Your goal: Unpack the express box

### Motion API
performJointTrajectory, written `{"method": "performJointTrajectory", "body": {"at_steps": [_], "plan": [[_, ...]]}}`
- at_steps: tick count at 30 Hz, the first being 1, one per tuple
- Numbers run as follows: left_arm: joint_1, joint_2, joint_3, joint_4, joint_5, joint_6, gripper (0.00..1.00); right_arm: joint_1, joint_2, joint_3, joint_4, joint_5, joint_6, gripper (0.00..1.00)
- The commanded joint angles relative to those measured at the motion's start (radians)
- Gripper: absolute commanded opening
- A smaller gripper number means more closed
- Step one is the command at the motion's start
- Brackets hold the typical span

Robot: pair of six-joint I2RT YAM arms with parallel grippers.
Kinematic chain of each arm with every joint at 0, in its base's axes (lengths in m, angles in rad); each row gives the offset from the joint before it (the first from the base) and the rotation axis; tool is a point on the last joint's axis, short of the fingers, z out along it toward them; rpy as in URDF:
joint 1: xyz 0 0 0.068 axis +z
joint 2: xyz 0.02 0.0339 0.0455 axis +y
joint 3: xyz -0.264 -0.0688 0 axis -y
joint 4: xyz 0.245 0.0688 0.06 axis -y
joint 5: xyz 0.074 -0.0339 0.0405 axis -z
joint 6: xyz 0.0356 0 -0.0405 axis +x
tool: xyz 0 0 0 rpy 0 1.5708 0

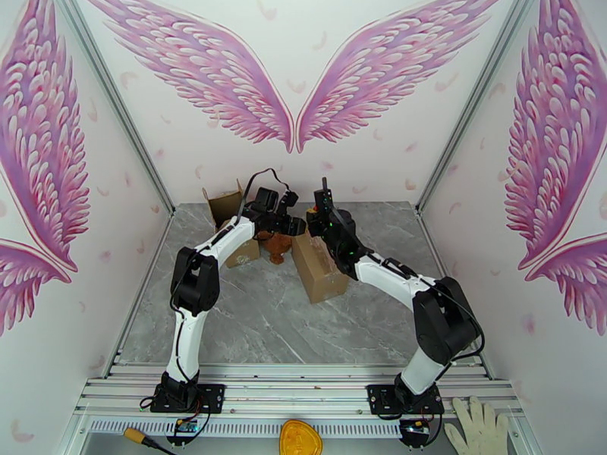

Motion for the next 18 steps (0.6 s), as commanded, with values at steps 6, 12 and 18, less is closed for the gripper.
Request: {"method": "performJointTrajectory", "body": {"at_steps": [6,12,18], "plan": [[0.026,0.070,-0.019,-0.061,-0.145,-0.017,0.60,0.023,-0.081,-0.068,-0.114,-0.004,-0.017,0.00],[0.028,0.074,-0.012,-0.064,-0.147,-0.024,0.59,0.034,-0.123,-0.115,-0.126,0.011,0.003,0.00],[0.028,0.074,-0.013,-0.068,-0.148,-0.026,0.59,0.050,-0.177,-0.142,-0.148,0.040,0.007,0.00]]}}
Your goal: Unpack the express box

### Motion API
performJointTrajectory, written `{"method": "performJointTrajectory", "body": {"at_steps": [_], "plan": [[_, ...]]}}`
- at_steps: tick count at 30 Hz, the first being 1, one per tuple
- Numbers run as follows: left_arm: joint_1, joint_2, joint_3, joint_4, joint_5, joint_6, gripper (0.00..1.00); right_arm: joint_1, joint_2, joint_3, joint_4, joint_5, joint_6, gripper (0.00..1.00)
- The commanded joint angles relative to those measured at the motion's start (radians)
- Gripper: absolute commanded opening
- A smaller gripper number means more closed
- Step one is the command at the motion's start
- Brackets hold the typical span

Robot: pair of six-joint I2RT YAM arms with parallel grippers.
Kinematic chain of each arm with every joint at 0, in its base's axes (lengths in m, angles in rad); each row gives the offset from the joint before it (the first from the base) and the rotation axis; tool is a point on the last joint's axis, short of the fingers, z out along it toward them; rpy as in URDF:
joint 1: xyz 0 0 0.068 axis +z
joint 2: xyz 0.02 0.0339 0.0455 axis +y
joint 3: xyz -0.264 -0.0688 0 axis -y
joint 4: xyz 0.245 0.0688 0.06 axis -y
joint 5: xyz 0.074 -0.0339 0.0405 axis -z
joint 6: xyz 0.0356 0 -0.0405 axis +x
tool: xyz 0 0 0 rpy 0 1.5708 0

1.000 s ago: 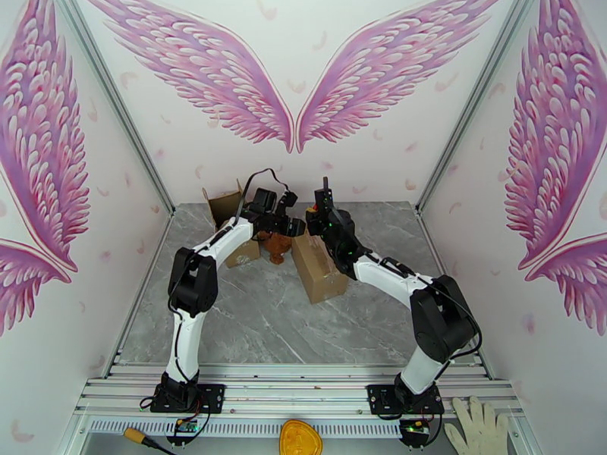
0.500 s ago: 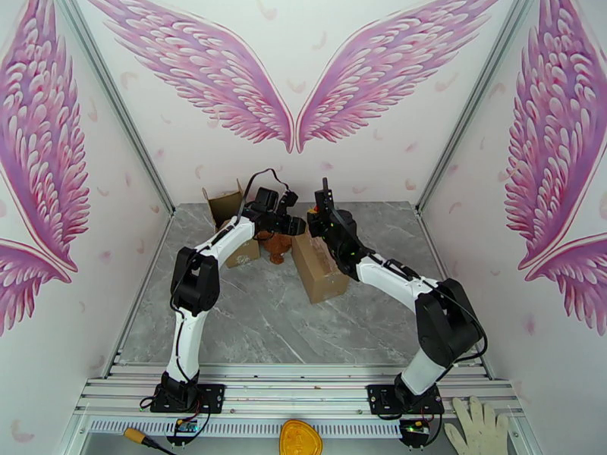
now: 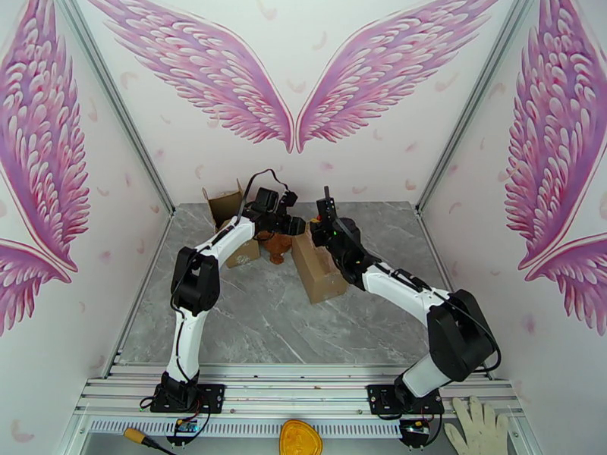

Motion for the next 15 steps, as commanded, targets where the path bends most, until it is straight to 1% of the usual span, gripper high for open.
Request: {"method": "performJointTrajectory", "body": {"at_steps": [1,6,11,15], "plan": [[0.027,0.070,-0.014,-0.072,-0.145,0.001,0.59,0.028,-0.069,-0.030,-0.095,0.020,0.008,0.00],[0.027,0.070,-0.014,-0.074,-0.151,-0.004,0.59,0.036,-0.116,-0.058,-0.130,0.031,0.012,0.00],[0.026,0.069,-0.015,-0.074,-0.152,-0.011,0.58,0.049,-0.153,-0.096,-0.165,0.060,0.047,0.00],[0.026,0.049,-0.038,-0.044,-0.084,0.023,0.60,0.052,-0.168,-0.119,-0.166,0.080,0.062,0.00]]}}
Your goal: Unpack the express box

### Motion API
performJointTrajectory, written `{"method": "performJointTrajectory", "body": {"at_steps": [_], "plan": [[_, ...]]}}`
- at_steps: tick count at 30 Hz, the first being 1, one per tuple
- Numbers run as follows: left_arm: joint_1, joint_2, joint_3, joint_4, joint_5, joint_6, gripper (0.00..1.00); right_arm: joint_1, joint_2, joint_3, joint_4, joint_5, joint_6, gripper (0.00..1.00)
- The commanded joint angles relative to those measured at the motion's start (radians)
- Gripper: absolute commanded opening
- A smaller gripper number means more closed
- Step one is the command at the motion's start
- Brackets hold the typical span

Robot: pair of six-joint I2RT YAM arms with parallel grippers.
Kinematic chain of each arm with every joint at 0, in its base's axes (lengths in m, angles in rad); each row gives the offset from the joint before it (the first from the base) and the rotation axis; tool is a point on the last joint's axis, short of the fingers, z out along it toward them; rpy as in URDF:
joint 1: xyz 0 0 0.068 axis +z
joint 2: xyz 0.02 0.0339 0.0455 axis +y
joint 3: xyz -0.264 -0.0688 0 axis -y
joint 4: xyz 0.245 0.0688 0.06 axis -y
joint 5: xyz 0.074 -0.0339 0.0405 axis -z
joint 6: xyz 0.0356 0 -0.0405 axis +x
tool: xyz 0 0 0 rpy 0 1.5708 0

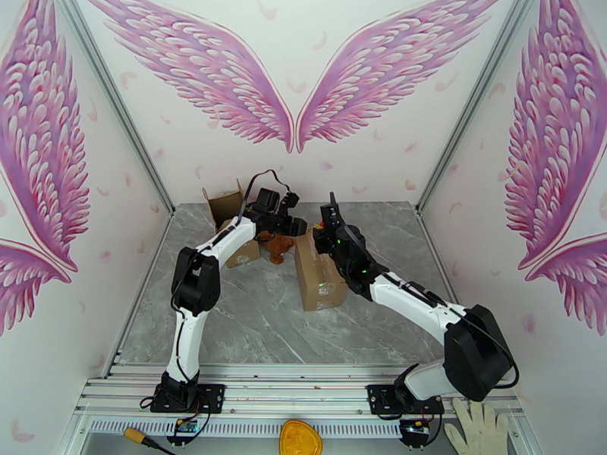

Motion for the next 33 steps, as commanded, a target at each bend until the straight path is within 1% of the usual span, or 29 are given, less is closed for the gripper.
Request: {"method": "performJointTrajectory", "body": {"at_steps": [1,4,8,11,15,20,24,28,31,33], "plan": [[0.034,0.034,-0.048,-0.018,-0.090,0.038,0.62,0.017,-0.049,-0.041,-0.102,0.036,0.028,0.00],[0.035,-0.018,-0.066,0.028,-0.018,0.073,0.69,0.017,-0.037,-0.029,-0.097,0.029,0.015,0.00],[0.034,-0.059,-0.059,0.082,0.071,0.108,0.74,0.018,-0.023,-0.008,-0.096,0.014,-0.002,0.00],[0.031,-0.035,-0.012,0.074,0.119,0.128,0.75,0.017,-0.018,-0.001,-0.090,0.000,-0.015,0.00],[0.022,0.044,0.089,0.005,0.199,0.149,0.74,0.017,-0.007,0.019,-0.104,-0.012,-0.028,0.00],[0.006,0.082,0.114,0.001,0.281,0.150,0.73,0.017,0.001,0.040,-0.118,-0.020,-0.045,0.00],[0.000,0.122,0.160,-0.078,0.256,0.186,0.73,0.015,0.009,0.058,-0.131,-0.027,-0.058,0.00],[-0.003,0.143,0.167,-0.105,0.235,0.192,0.70,0.015,0.015,0.077,-0.149,-0.032,-0.069,0.00],[-0.008,0.145,0.159,-0.123,0.211,0.202,0.65,0.014,0.012,0.082,-0.157,-0.029,-0.076,0.00],[-0.009,0.145,0.153,-0.133,0.181,0.202,0.59,0.013,0.008,0.086,-0.165,-0.027,-0.078,0.00]]}}
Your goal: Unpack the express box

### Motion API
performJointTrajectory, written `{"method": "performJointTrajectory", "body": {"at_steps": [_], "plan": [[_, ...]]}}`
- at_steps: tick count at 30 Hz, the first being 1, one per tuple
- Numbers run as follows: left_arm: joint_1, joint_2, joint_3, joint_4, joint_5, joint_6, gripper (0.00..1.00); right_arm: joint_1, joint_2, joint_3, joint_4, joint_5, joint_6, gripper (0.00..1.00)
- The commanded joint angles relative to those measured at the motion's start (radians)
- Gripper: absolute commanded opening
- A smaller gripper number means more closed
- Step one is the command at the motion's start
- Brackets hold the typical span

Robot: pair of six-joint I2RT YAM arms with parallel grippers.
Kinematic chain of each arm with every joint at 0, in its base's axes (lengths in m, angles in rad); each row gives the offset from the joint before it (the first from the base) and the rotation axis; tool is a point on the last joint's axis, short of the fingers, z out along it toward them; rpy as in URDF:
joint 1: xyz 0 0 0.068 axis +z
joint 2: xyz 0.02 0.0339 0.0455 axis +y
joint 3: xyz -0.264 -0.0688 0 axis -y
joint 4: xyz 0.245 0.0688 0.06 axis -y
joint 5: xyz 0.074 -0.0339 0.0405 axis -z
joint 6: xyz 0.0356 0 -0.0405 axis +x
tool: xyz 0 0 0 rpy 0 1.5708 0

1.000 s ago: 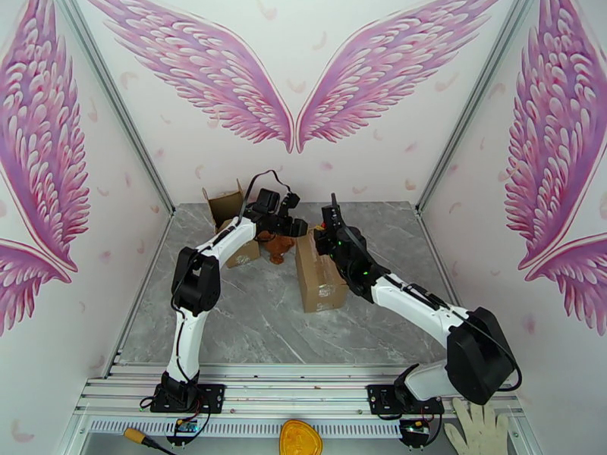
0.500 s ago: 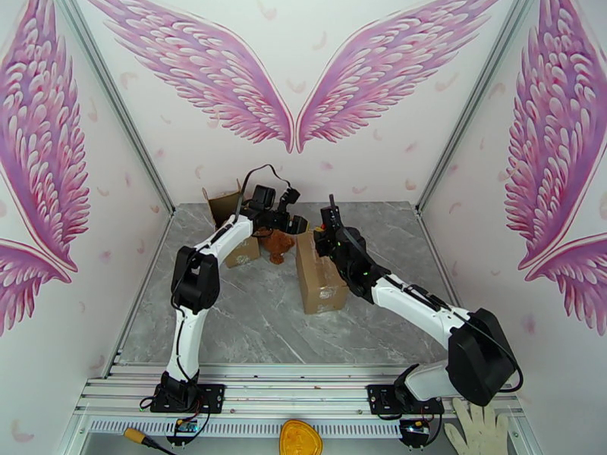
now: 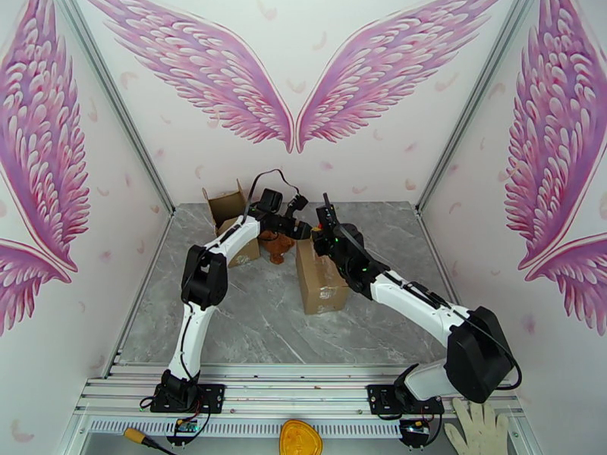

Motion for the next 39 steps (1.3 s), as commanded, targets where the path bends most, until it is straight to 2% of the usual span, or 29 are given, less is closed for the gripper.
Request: {"method": "performJointTrajectory", "body": {"at_steps": [1,5,9,13,20,27,34,37,39], "plan": [[-0.006,0.023,0.008,-0.075,-0.084,0.025,0.55,0.005,0.000,0.032,-0.055,-0.011,-0.020,0.00],[-0.001,0.015,-0.017,-0.059,-0.140,-0.005,0.36,0.005,-0.010,0.039,-0.083,-0.011,-0.018,0.00],[0.008,-0.005,-0.059,-0.018,-0.183,-0.047,0.24,0.010,-0.022,0.053,-0.144,-0.005,-0.001,0.00],[0.017,-0.029,-0.106,0.029,-0.205,-0.074,0.18,0.021,-0.066,0.015,-0.160,0.022,0.010,0.00],[0.019,-0.037,-0.103,0.024,-0.215,-0.065,0.15,0.026,-0.156,-0.073,-0.188,0.058,0.000,0.00],[0.018,-0.042,-0.087,0.007,-0.247,-0.071,0.13,0.025,-0.182,-0.111,-0.191,0.009,0.024,0.00],[0.012,-0.057,-0.097,0.020,-0.282,-0.095,0.11,0.027,-0.225,-0.127,-0.175,0.019,0.077,0.00],[0.006,-0.067,-0.106,0.029,-0.283,-0.097,0.11,0.027,-0.248,-0.118,-0.186,0.059,0.112,0.00],[0.000,-0.073,-0.113,0.032,-0.278,-0.094,0.11,0.028,-0.280,-0.135,-0.133,0.095,0.122,0.00]]}}
